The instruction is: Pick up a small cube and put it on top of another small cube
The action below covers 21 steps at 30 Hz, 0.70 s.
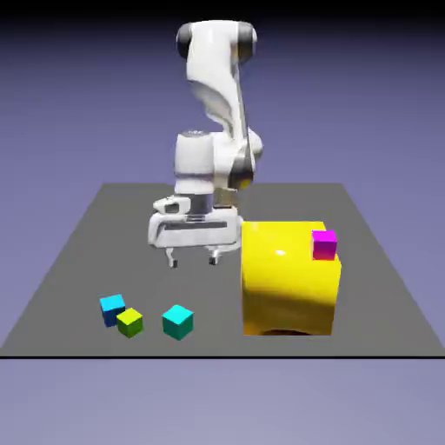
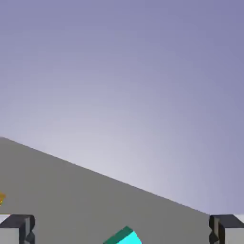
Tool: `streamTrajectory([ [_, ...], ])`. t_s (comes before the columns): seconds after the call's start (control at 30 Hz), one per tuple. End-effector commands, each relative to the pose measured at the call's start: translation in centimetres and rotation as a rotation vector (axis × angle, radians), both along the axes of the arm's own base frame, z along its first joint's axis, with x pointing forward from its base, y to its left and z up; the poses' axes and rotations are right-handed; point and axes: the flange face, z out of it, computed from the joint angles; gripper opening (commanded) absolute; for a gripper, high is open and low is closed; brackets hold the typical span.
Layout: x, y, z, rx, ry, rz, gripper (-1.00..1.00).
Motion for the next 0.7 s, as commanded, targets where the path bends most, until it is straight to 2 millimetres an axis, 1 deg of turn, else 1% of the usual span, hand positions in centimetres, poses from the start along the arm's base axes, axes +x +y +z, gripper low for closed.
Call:
streamTrajectory([
  [0.0,0.3,-0.6,-1.1,-0.016,0.037,0.023,0.0],
  [0.17,1.3,-4.1,-6.0,-0.099,0.224,0.138,0.0],
  [0.33,1.6,-7.9,-10.1,-0.184,0.416,0.256,0.0],
  [0.47,1.7,-10.9,-12.4,-0.252,0.572,0.35,0.0],
  [0.53,1.7,-10.9,-12.4,-0.253,0.573,0.351,0.0],
  [0.67,0.2,-12.5,-18.9,-0.253,0.573,0.351,0.0],
])
